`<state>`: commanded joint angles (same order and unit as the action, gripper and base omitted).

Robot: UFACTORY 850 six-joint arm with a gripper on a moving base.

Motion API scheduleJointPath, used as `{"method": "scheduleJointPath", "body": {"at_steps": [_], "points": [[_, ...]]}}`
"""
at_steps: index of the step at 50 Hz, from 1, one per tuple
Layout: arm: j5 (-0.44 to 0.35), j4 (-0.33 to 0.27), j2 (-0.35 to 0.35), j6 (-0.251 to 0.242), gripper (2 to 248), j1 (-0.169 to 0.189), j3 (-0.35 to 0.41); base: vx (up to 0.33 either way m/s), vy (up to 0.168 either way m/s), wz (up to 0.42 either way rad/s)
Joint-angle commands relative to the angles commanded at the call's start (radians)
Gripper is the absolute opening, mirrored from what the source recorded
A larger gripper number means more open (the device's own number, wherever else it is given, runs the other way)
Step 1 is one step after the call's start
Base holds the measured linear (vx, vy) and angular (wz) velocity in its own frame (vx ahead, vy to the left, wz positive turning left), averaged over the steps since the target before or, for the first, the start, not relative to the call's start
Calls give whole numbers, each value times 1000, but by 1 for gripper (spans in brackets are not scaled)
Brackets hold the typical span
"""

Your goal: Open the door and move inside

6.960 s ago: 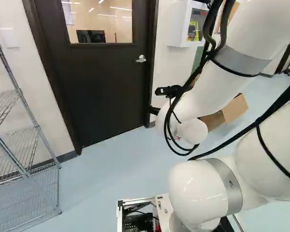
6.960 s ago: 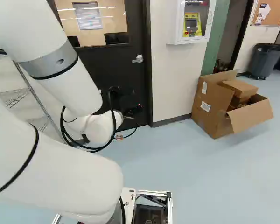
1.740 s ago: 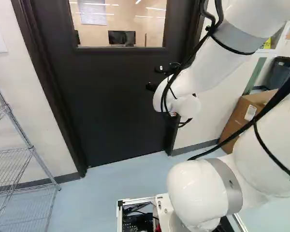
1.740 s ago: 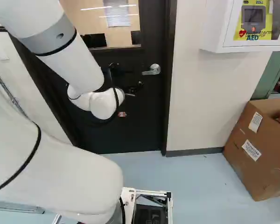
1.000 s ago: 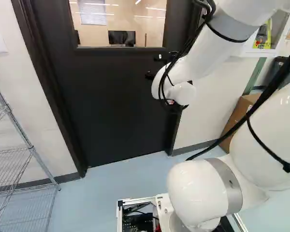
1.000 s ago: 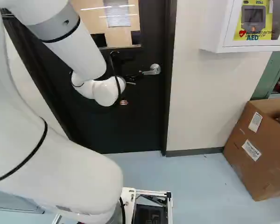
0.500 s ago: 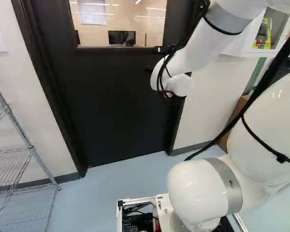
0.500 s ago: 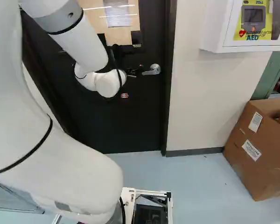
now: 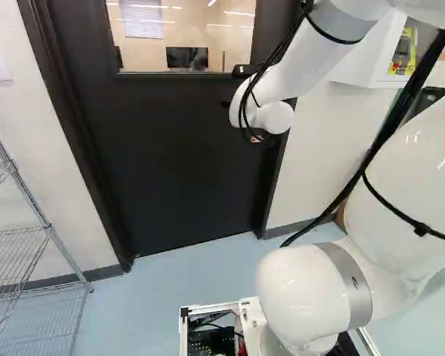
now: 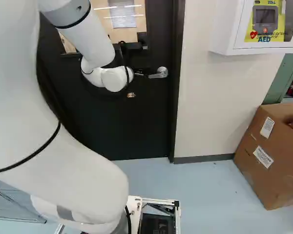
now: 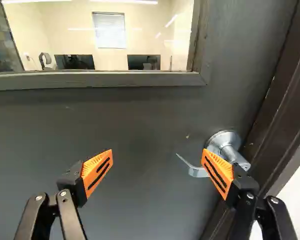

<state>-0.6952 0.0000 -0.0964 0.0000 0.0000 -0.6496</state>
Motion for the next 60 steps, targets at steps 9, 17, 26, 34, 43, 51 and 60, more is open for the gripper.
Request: {"method": "scheduleJointPath", "body": {"at_steps": [9,17,26,34,43,51,60], "points": [[58,0,18,0,247,0,-37,0,0,0],[110,0,34,0,247,0,-70,0,0,0],[169,0,51,0,247,0,-107,0,0,0],[207,0,67,0,247,0,-135,0,0,0],[215,0,91,0,247,0,-147,0,0,0],[215,0,114,0,247,0,-153,0,0,0],[215,0,133,0,247,0,-153,0,0,0]]}}
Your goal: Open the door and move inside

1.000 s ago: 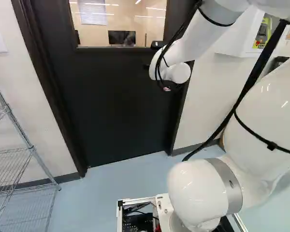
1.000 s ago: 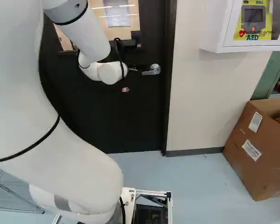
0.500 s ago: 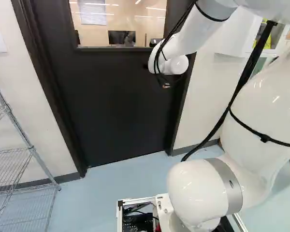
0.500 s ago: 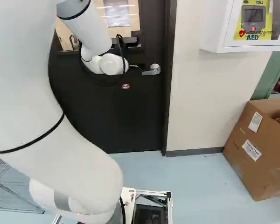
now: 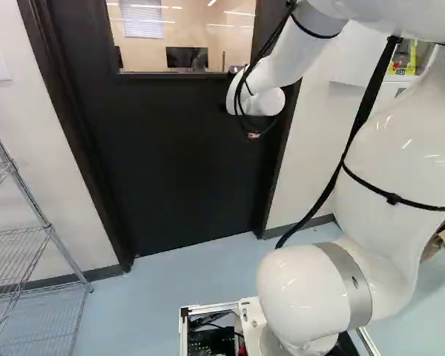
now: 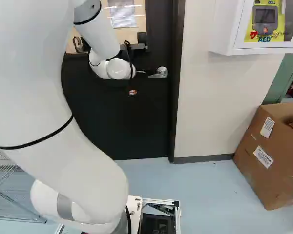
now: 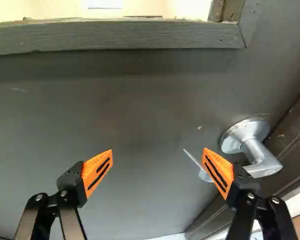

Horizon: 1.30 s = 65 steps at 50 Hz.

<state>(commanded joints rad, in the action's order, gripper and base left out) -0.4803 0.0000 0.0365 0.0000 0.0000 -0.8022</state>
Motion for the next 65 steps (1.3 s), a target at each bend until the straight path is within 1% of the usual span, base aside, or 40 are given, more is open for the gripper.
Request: {"method": "scheduleJointPath", "body": {"at_steps": [65], "points": [[0,0,128,0,247,0,14,0,0,0]]}}
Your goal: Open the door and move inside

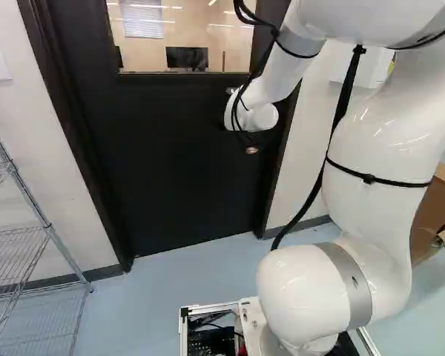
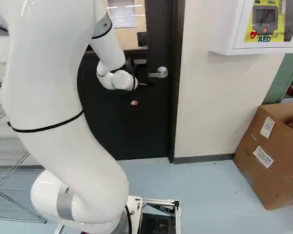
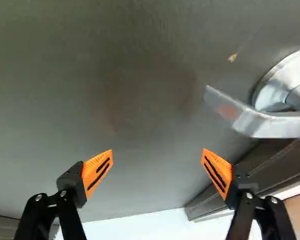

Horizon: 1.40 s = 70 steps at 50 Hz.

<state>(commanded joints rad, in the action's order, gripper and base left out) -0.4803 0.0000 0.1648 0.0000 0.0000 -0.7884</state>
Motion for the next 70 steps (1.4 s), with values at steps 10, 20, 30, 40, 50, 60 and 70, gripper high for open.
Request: {"method": "scheduleJointPath", "body": {"at_steps": [10,20,30,40,50,60,70], "points": [[0,0,15,0,247,0,0,0,0,0],[0,0,-12,0,247,2,29,0,0,0],[0,0,-79,0,247,9,80,0,0,0],[0,0,-152,0,247,17,133,0,0,0],[0,0,-229,0,247,26,186,0,0,0],[0,0,-293,0,247,36,224,0,0,0],[0,0,-323,0,247,37,228,0,0,0]]}}
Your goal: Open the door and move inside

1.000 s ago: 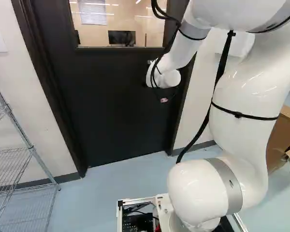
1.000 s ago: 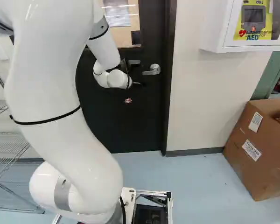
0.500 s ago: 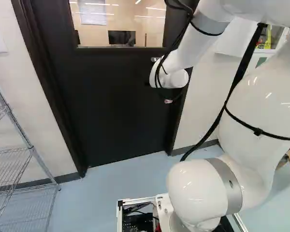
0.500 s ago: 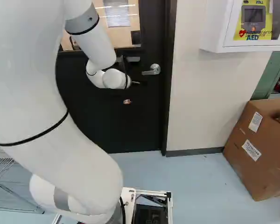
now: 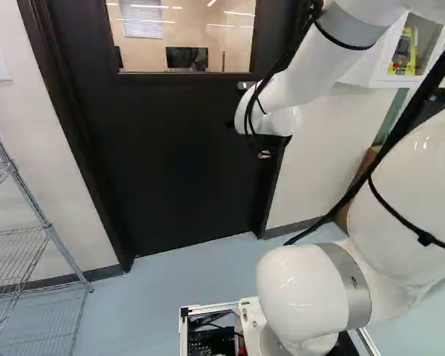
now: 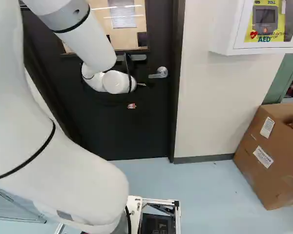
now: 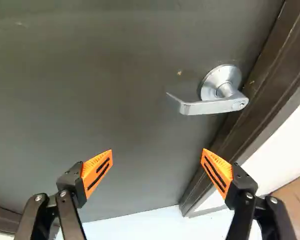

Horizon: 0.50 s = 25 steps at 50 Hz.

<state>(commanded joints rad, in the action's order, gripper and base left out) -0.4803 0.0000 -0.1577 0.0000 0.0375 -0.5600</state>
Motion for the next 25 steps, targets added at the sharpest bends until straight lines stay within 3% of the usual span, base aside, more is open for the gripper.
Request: {"method": "scheduleJointPath", "body": {"at_steps": [25], "points": [[0,0,-51,0,247,0,-10,0,0,0]]}}
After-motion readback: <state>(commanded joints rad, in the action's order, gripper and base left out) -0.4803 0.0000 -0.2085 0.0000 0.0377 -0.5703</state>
